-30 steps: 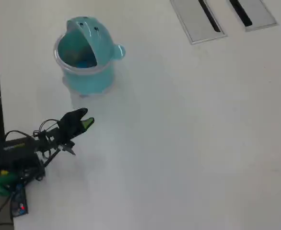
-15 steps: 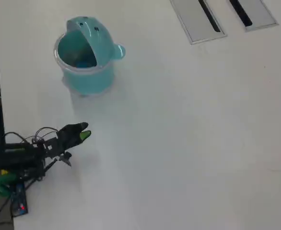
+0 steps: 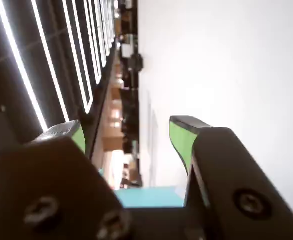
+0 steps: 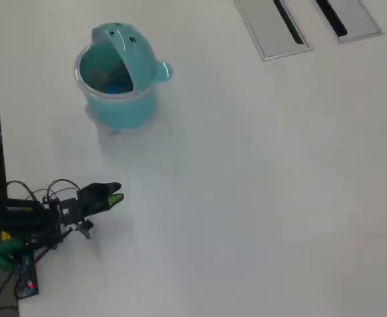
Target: Grasp RGB lego blocks and put them in the bin one by one.
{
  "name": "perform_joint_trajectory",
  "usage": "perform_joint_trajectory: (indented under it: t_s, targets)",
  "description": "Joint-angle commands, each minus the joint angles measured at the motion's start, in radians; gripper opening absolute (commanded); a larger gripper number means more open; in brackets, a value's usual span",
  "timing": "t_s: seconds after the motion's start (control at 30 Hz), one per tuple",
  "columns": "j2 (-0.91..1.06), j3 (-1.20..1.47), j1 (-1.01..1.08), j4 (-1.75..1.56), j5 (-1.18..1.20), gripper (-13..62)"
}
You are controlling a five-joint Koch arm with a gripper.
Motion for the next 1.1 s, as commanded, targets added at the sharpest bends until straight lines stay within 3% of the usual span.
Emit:
perform_joint_trajectory:
  t_s: [0.0,0.4,1.07]
  targets:
    - [0.069,0.055,0.012,-0.083,0.005,30.8]
    - [0.067,0.086,0.041,0.051,0.034,34.8]
    - [0.064,0.086,0.069,0.431,0.040,34.9]
